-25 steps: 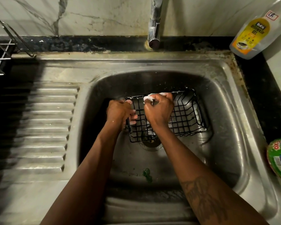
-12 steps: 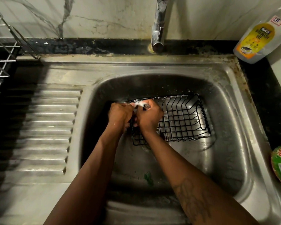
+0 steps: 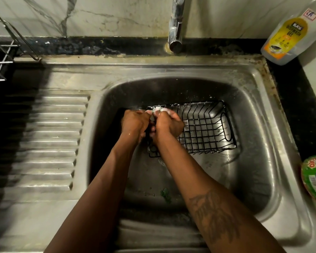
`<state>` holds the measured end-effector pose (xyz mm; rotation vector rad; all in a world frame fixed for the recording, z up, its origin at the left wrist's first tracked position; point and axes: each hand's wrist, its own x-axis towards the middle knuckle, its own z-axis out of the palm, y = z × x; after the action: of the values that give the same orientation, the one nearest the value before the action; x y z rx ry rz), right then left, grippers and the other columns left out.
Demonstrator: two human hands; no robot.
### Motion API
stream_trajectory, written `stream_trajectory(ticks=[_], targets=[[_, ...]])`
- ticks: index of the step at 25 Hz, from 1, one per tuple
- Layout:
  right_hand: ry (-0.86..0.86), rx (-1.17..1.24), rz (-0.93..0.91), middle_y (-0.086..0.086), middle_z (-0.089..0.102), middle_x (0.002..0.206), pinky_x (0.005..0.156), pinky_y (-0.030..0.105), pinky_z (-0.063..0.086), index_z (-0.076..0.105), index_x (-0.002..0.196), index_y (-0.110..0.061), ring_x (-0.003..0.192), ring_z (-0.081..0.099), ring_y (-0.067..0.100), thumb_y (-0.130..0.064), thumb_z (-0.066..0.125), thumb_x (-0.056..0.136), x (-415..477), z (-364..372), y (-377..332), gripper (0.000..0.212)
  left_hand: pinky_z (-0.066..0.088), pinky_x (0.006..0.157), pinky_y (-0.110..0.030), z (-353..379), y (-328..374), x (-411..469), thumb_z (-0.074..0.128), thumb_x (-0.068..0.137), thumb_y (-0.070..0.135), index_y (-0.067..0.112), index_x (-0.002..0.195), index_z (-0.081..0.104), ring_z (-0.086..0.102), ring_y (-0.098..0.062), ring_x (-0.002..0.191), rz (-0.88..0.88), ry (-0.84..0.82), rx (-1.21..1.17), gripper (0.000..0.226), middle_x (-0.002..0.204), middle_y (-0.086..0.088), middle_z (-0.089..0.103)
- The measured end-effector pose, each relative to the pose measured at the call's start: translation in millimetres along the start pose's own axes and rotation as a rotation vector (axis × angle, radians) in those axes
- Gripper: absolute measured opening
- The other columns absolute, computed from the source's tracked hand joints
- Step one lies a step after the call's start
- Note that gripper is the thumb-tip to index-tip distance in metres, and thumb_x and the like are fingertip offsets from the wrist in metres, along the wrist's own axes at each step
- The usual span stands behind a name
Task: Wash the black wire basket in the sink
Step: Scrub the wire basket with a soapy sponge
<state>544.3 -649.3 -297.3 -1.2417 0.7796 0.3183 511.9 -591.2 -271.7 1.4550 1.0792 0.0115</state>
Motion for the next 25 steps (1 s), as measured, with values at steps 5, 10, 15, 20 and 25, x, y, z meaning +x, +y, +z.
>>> stream_trajectory(ticks=[5, 10, 15, 20, 25], targets=[[0.092, -0.059, -0.035, 0.004, 0.077, 0.081, 0.066, 0.046, 0.064, 0.072, 0.079, -0.024, 0.076, 0.075, 0.028, 0.0, 0.078, 0.069, 10.7, -9.0, 10.8, 0.027, 0.06, 0.06, -0.057, 0.6, 3.4, -4.5, 0.068, 0.091, 0.03, 0.014, 0.079, 0.066, 0.064, -0.028, 0.053, -0.035, -0.015, -0.034, 0.02, 0.066, -0.013, 0.066], [0.242, 0.024, -0.04, 0.004, 0.076, 0.084, 0.061, 0.025, 0.061, 0.07, 0.081, -0.017, 0.076, 0.075, 0.017, 0.006, 0.075, 0.073, 14.1, -18.0, -16.6, 0.025, 0.061, 0.062, -0.055, 2.7, 3.9, -2.3, 0.067, 0.094, 0.025, 0.012, 0.095, 0.066, 0.068, -0.026, 0.054, -0.055, 0.005, -0.049, 0.014, 0.068, -0.012, 0.067], [0.111, 0.06, 0.029, 0.009, 0.075, 0.089, 0.058, 0.022, 0.057, 0.065, 0.087, -0.013, 0.076, 0.075, 0.019, 0.004, 0.079, 0.077, 9.3, -14.9, -23.8, 0.025, 0.059, 0.064, -0.06, 1.8, 0.4, 0.8, 0.066, 0.094, 0.027, 0.015, 0.084, 0.064, 0.068, -0.027, 0.053, -0.022, 0.034, -0.007, 0.015, 0.063, -0.01, 0.067], [0.153, -0.152, 0.139, 0.001, 0.076, 0.088, 0.061, 0.025, 0.056, 0.069, 0.093, -0.017, 0.078, 0.072, 0.014, -0.007, 0.081, 0.077, 11.9, -25.1, -20.2, 0.022, 0.061, 0.063, -0.053, 2.6, 4.1, 0.3, 0.066, 0.095, 0.024, 0.013, 0.088, 0.064, 0.068, -0.026, 0.053, -0.061, 0.037, -0.014, 0.013, 0.067, -0.012, 0.067], [0.109, 0.224, -0.017, 0.019, 0.075, 0.093, 0.052, 0.017, 0.052, 0.068, 0.093, -0.008, 0.068, 0.07, 0.017, 0.011, 0.068, 0.081, 5.9, -19.6, -55.4, 0.022, 0.062, 0.06, -0.05, 2.3, 6.0, -0.9, 0.065, 0.095, 0.021, 0.016, 0.08, 0.064, 0.068, -0.026, 0.054, -0.04, 0.067, -0.002, 0.016, 0.068, -0.012, 0.067]])
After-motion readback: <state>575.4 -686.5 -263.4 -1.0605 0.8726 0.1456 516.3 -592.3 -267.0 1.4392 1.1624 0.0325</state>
